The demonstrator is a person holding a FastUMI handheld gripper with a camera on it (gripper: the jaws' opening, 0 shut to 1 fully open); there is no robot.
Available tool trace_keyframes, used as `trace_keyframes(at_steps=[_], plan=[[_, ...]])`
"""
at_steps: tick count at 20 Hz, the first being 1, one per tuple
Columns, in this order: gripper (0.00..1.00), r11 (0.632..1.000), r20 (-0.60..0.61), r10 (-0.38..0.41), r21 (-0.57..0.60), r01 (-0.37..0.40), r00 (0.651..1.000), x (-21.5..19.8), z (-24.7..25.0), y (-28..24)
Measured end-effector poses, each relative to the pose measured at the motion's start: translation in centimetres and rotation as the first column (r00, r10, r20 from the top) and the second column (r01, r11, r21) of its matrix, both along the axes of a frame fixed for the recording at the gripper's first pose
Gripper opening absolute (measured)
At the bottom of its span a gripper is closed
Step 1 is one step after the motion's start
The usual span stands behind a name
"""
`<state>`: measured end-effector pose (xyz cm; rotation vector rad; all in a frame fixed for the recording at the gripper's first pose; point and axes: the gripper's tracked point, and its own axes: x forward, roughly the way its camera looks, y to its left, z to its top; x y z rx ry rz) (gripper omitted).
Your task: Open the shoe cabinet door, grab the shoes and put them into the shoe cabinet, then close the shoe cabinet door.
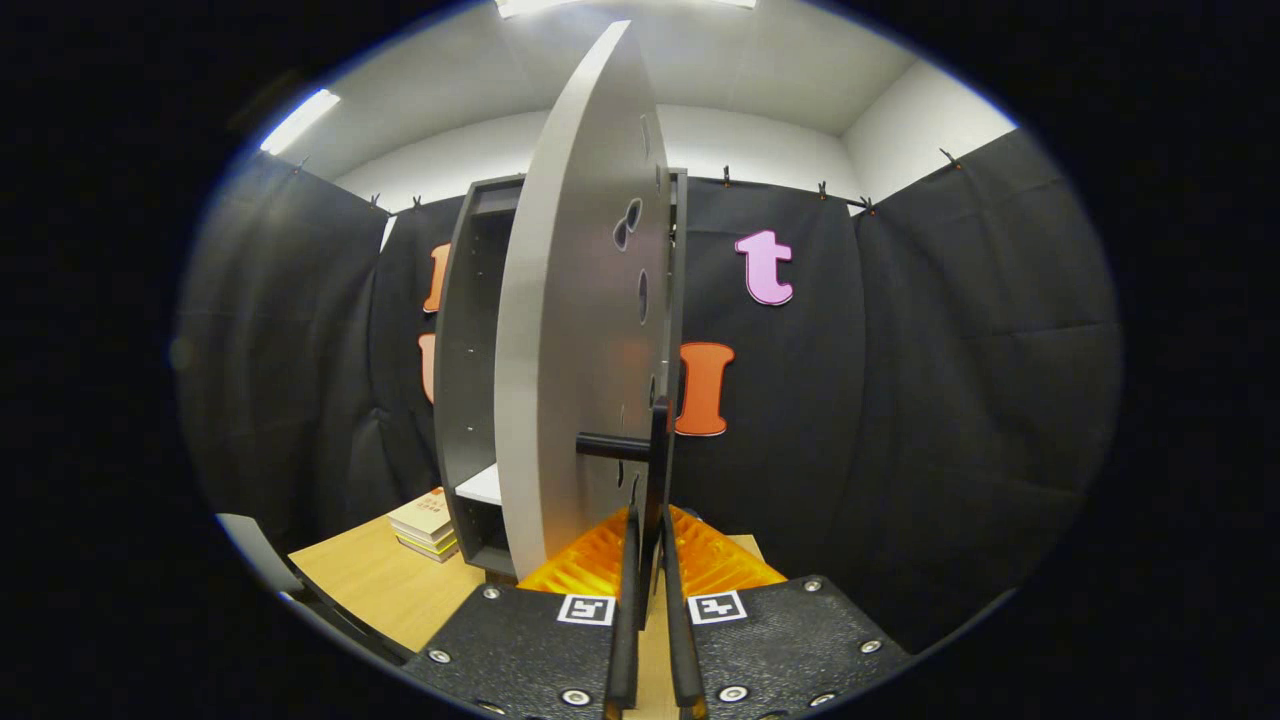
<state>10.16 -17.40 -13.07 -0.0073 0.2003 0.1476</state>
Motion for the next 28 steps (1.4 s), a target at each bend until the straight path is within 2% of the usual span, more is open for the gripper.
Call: trace_keyframes(at_steps=[1, 4, 6, 9, 11, 17, 21, 28], plan=[[0.1, 1.0, -0.004, -0.009, 0.012, 0.009, 1.0, 0.1, 0.0, -0.6], [0.1, 0.999, -0.018, -0.023, 0.041, 0.023, 1.0, 0.6, -0.6, -3.4], [0.1, 0.998, -0.031, 0.0, 0.064, 0.002, 1.0, 0.4, -0.7, -3.3], [0.1, 0.999, 0.009, 0.038, 0.024, -0.039, 0.999, -0.4, 0.3, -3.0], [0.1, 0.999, 0.018, 0.031, -0.03, -0.031, 0.999, -1.0, 0.6, -3.4], [0.11, 1.0, 0.007, 0.03, -0.001, -0.03, 1.0, -3.4, 2.1, -3.0], [0.09, 0.997, 0.047, 0.058, -0.048, -0.056, 0.997, -4.8, 4.1, -1.2], [0.11, 0.995, 0.045, 0.057, -0.081, -0.053, 0.997, -6.5, 4.2, 7.1]])
